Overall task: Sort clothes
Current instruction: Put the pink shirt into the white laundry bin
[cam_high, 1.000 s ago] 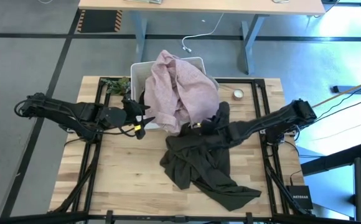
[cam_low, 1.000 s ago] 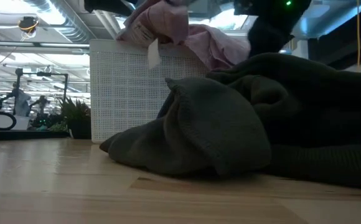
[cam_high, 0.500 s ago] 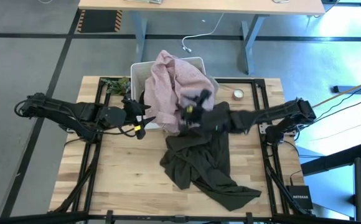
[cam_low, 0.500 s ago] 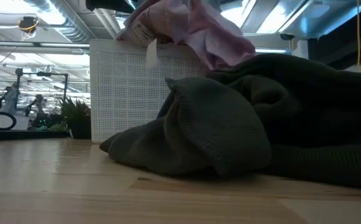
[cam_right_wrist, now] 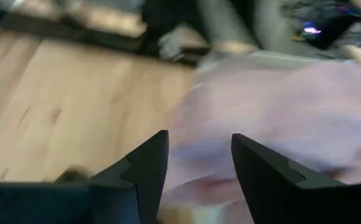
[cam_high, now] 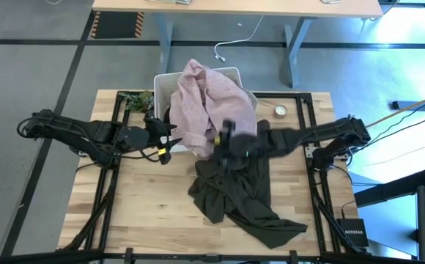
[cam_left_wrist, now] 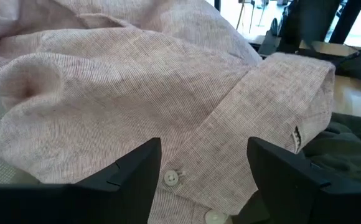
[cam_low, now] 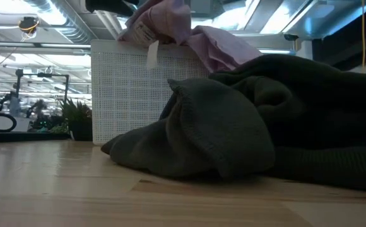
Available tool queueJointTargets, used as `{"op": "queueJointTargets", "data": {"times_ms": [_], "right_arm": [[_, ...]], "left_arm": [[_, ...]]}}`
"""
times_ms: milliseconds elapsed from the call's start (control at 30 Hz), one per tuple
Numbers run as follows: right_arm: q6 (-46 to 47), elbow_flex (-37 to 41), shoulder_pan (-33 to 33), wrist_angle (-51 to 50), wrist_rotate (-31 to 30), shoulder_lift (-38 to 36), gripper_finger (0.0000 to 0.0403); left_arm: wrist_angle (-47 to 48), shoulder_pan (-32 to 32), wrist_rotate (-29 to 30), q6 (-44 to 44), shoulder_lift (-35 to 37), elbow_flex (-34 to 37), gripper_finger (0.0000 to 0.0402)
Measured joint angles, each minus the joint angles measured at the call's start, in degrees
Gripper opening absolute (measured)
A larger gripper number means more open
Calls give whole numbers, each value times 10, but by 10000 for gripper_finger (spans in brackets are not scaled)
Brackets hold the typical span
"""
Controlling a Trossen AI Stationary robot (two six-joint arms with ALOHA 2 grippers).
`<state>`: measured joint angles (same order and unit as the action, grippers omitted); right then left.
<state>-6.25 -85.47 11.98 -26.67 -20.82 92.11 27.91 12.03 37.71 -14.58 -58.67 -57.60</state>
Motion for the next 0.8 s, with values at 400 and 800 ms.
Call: {"op": "queueJointTargets", "data": {"times_ms": [400,800], "right_arm": [[-143,45,33,145,-75,101,193],[-130,-104,-137,56,-240,112,193]], "left_arm": [[-35,0,0,-4,0,0,233],[-27,15,0,-12,-3,0,233]]}}
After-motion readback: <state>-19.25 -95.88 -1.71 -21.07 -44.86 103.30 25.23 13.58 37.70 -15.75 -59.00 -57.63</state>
